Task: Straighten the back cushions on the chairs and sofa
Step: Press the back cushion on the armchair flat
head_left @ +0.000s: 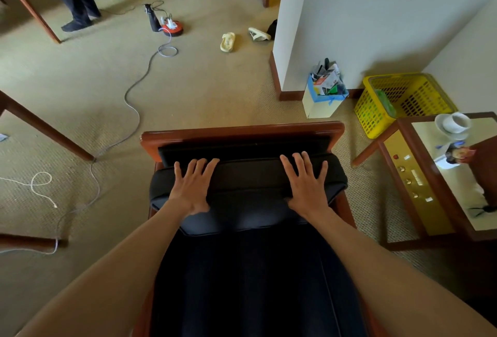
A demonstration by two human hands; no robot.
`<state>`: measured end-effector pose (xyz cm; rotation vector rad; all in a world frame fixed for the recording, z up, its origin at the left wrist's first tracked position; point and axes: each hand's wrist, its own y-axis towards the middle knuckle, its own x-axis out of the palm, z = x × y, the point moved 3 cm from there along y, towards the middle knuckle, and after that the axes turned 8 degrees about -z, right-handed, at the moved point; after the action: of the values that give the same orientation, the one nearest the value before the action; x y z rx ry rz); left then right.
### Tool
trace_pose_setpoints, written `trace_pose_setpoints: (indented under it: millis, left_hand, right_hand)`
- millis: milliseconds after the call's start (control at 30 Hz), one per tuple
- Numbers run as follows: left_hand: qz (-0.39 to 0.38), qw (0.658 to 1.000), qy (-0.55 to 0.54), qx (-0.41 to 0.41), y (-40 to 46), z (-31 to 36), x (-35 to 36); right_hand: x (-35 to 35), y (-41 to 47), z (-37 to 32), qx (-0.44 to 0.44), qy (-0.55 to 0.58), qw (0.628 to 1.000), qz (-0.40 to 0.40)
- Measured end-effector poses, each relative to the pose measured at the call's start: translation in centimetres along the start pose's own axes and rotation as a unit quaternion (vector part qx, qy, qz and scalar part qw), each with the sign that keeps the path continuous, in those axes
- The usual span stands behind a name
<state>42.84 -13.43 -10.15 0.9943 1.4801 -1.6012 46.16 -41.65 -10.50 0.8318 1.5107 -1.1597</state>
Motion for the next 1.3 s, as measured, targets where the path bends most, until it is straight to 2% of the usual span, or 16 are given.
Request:
trace_pose_setpoints:
  millis: [167, 333, 633, 800, 967, 1133, 1300]
  left_hand:
    - [-0.035, 0.999, 0.002, -0.024, 1.2, -0.7, -1.4]
    - [-0.009, 0.999, 0.020, -0.028, 1.6, 1.2, -2.2]
    - [0.004, 0.999, -0.040, -0.009, 1.6, -0.5, -1.1]
    - [0.016, 0.999, -0.043, 0.000, 1.1, -1.3, -0.7]
    - [0.044, 0.999, -0.003, 0.014, 1.0, 1.5, -2.2]
    - [0.051, 0.998, 0.012, 0.018, 0.8, -0.3, -2.5]
    - [0.106, 0.994, 0.006, 0.004, -0.2, 0.8, -0.4]
  right_hand:
    - [-0.5, 0.8, 0.4, 0.012, 0.030, 0.999, -0.017]
    - [0.2, 0.8, 2.4, 0.036, 0.033, 0.999, -0.001]
    - [-0.4, 1.9, 0.8, 0.041, 0.038, 0.998, -0.027]
    - [0.2, 0.3, 0.7, 0.037, 0.055, 0.998, -0.001]
    - [-0.2, -0.8, 3.0, 0.067, 0.056, 0.996, 0.011]
    - [0.3, -2.2, 0.0, 0.090, 0.018, 0.995, 0.028]
    - [-0.9, -0.3, 1.6, 0.066, 0.002, 0.998, -0.016]
